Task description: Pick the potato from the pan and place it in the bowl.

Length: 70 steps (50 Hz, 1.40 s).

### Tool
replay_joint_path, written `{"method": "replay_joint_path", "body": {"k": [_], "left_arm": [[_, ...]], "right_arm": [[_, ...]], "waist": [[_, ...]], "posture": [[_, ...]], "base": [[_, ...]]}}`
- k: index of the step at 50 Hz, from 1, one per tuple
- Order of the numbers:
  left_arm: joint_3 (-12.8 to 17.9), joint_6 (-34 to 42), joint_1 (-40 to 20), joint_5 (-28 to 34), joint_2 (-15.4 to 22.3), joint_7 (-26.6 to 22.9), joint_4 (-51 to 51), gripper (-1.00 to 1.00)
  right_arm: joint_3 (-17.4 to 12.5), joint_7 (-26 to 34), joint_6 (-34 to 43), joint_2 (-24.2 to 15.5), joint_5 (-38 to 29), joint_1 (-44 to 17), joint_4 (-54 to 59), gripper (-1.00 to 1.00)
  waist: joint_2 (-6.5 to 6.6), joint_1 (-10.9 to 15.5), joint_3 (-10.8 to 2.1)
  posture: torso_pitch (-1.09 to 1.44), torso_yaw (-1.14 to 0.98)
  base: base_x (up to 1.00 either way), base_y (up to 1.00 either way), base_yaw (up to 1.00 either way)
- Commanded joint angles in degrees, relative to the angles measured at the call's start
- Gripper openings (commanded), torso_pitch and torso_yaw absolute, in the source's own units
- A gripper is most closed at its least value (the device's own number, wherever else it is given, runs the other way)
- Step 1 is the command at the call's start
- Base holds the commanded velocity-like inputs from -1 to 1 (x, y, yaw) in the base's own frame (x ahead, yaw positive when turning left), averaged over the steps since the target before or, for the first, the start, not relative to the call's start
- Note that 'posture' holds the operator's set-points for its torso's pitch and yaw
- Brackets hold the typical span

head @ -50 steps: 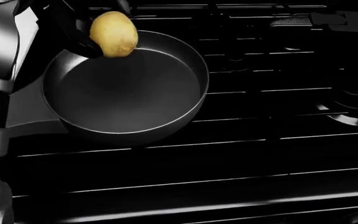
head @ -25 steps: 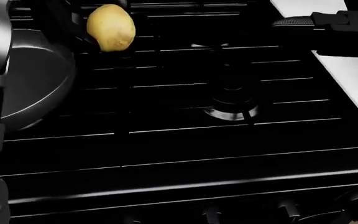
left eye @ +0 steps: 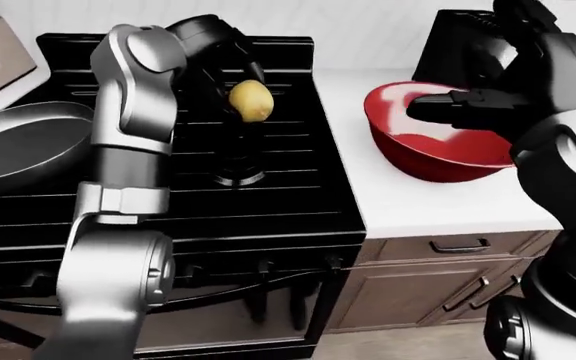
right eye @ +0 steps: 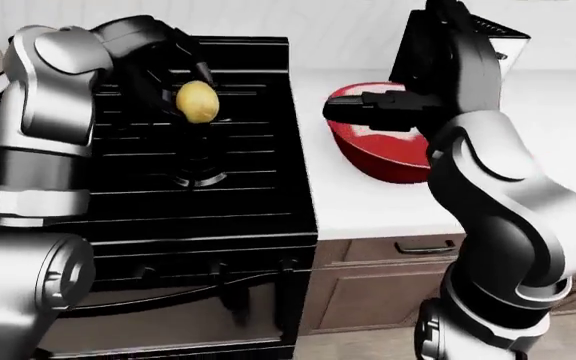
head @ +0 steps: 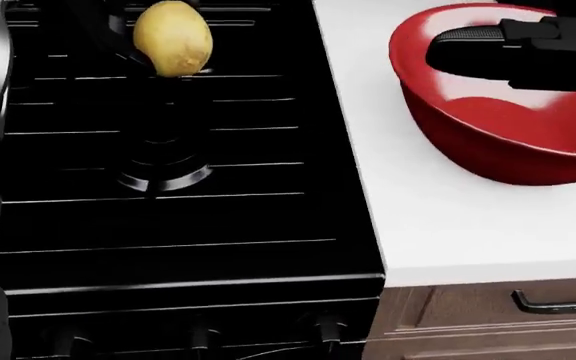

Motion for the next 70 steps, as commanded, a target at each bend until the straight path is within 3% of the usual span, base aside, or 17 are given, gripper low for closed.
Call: {"method": "replay_joint_path", "body": {"k": [1,6,12,17,24,26,31,36,40,42,48,55,59,63,66,67,70], "left_arm": [[0.45,-0.79,-2.59,-0.14,0.52,1.01,-1.36,-0.68],[0.59,-0.91,-3.7,-0.28,0.97,1.13,-0.44,-0.68],[0.74,-1.08,-5.24,-0.49,1.63,1.4,0.88,-0.69],[0.97,-1.1,-6.45,-0.79,2.12,1.86,1.87,-0.68],[1.09,-1.23,-8.72,-1.32,2.93,2.54,3.75,-0.68],[1.1,-1.34,-9.32,-1.47,3.05,2.75,4.37,-0.68],[1.12,-1.44,-9.71,-1.68,3.39,2.99,4.76,-0.68],[1.1,-1.36,-9.84,-1.8,3.54,3.02,4.76,-0.68],[1.08,-1.2,-9.88,-1.82,3.56,2.91,4.55,-0.69],[1.09,-1.09,-10.03,-1.84,3.56,2.94,4.6,-0.68],[1.11,-1.0,-10.72,-1.87,3.71,3.09,5.01,-0.69],[1.3,-1.58,-11.44,-2.11,4.24,3.74,6.37,-0.69],[1.33,-1.75,-11.53,-2.29,4.31,4.17,6.83,-0.69],[1.31,-1.64,-11.59,-2.37,4.4,4.19,6.72,-0.69],[1.38,-1.61,-11.79,-2.46,4.49,4.48,6.89,-0.69],[1.41,-1.57,-11.8,-2.5,4.52,4.54,6.85,-0.69],[1.47,-1.48,-11.82,-2.62,4.66,4.79,6.78,-0.69]], "right_arm": [[-0.75,-0.27,-1.44,-0.69,0.24,-1.92,-1.36,1.0],[-0.86,-0.53,-2.0,-0.86,0.54,-1.87,-1.41,1.0],[-1.13,-1.42,-1.78,-1.07,1.84,-2.24,-1.47,1.0],[-1.1,-1.87,-1.86,-1.43,2.65,-2.27,-1.65,1.0],[-0.8,-2.47,-1.97,-1.64,3.29,-2.25,-1.68,1.0],[-0.85,-2.74,-1.61,-1.71,3.6,-2.52,-1.8,1.0],[-0.66,-2.65,-2.05,-1.78,3.49,-2.18,-1.63,1.0],[-0.65,-2.58,-2.2,-1.83,3.45,-2.1,-1.6,1.0],[-0.64,-2.5,-2.29,-1.9,3.46,-1.98,-1.65,1.0],[-0.79,-2.61,-2.02,-1.97,3.63,-2.15,-1.69,1.0],[-0.82,-2.65,-2.17,-2.1,3.76,-1.94,-1.72,1.0],[0.12,-2.25,-2.94,-1.73,2.88,-1.67,-1.22,1.0],[0.18,-1.72,-3.23,-1.52,2.25,-1.35,-1.11,1.0],[-0.15,-1.78,-2.65,-1.42,2.33,-1.58,-1.52,1.0],[-0.13,-1.81,-2.45,-1.32,2.24,-1.68,-1.62,1.0],[-0.21,-1.92,-2.23,-1.26,2.32,-1.83,-1.7,1.0],[-0.16,-1.76,-2.48,-1.17,2.13,-1.63,-1.73,1.0]], "waist": [[-0.45,-0.02,-2.29],[-3.74,-0.1,-0.45],[-4.35,-0.99,-0.89],[-1.53,-0.91,-2.28],[-0.3,-0.68,-2.59],[2.73,-0.28,-3.25],[3.41,-1.08,-3.85],[0.49,-1.06,-2.32],[-5.36,-0.16,-3.88],[-4.41,-0.61,-1.94],[-0.48,-0.24,-1.39],[3.38,-0.69,-2.55],[2.5,-0.92,-3.06],[-0.48,-0.74,-2.19],[-7.64,-0.74,-3.57],[-3.83,-0.69,-2.49],[-5.29,-1.1,-1.69]], "posture": [[0.0,0.0],[0.0,0.0],[0.0,0.0],[0.0,0.0],[0.0,0.0],[0.0,0.0],[0.0,0.0],[0.0,0.0],[0.0,0.0],[0.0,0.0],[0.0,0.0],[0.0,0.0],[0.0,0.0],[0.0,0.0],[0.0,0.0],[0.0,0.0],[0.0,0.0]], "base": [[0.0,-0.14,0.0],[0.0,0.0,0.0],[0.0,-0.03,0.0],[0.0,-0.27,0.0],[0.0,-0.32,0.0],[0.0,-0.45,0.0],[0.0,-0.47,0.0],[0.0,-0.49,0.0],[0.0,-0.48,0.0],[0.0,-0.49,0.0],[0.0,-0.48,0.0],[0.0,-0.49,0.0],[0.0,-0.48,0.0],[0.0,-0.48,0.0],[0.0,-0.49,0.0],[0.0,-0.45,0.0],[0.0,-0.09,0.0]]}}
